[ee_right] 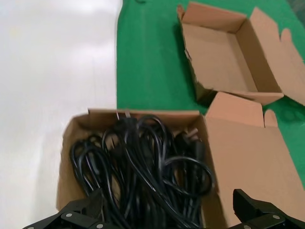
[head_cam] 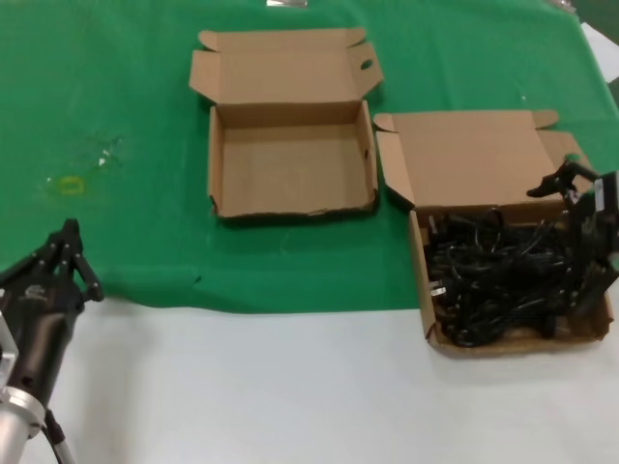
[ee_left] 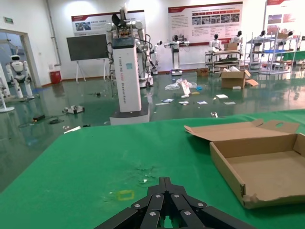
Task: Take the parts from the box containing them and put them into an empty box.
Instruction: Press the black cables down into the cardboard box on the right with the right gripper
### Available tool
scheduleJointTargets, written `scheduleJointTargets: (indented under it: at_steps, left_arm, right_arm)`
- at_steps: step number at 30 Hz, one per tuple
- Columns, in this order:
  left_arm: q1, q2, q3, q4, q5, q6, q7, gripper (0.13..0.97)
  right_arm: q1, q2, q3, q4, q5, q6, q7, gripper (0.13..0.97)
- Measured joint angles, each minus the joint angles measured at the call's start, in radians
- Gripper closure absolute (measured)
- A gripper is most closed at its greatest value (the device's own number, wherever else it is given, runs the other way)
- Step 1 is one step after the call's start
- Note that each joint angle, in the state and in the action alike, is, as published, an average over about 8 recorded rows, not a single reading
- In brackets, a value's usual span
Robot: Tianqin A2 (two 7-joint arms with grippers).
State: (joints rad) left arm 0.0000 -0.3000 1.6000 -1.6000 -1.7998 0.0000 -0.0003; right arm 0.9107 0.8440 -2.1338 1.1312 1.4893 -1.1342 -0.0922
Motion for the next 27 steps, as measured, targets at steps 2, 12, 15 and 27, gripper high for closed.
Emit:
scheduleJointTargets:
  at_steps: [2,12,15,27]
  left_arm:
    - [0.000,0.000,0.000,0.000,0.000,0.000,0.000,0.950]
    - [0.000,0.000,0.000,0.000,0.000,0.000,0.000,0.953]
    - [0.000,0.000,0.000,0.000,0.000,0.000,0.000,0.953]
    - [0.000,0.000,0.000,0.000,0.000,0.000,0.000,0.953]
  right_arm:
    - [0.038,-0.018,-0.007,-0.042,-0.022,-0.026,-0.031,0.129]
    - [0.100,-0.078,-0.013,-0.119,-0.070,-0.087,-0.102,0.129]
    - [0.097,-0.087,-0.011,-0.124,-0.075,-0.096,-0.110,0.131]
    - [0.100,-0.113,-0.001,-0.170,-0.096,-0.114,-0.132,0.186]
